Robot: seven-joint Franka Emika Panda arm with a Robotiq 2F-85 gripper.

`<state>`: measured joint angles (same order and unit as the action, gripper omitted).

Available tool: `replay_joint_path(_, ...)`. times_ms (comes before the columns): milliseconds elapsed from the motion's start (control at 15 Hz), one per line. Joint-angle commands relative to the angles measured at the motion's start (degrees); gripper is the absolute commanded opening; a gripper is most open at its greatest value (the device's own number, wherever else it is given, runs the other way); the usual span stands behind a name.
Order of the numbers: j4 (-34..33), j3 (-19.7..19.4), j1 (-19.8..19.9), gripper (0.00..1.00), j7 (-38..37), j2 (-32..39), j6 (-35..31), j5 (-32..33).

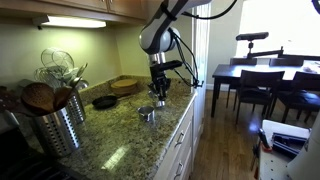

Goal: Remove the medium measuring cup from the large cup then remove the small measuring cup from the medium cup

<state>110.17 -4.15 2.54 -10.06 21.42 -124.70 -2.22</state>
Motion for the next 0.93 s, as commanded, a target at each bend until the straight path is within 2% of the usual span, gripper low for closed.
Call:
replay_joint_path(0, 1.1, -0.3, -1.3, 0.12, -1.4, -2.1, 0.6, 2.1)
replay_joint_path(600, 0.5, 1.0, -3.5, 0.12, 0.3, -2.1, 1.4, 5.0)
replay_joint_path(867, -0.1, 3.2, -2.4, 0.12, 6.6, -2.0, 3.6, 1.6)
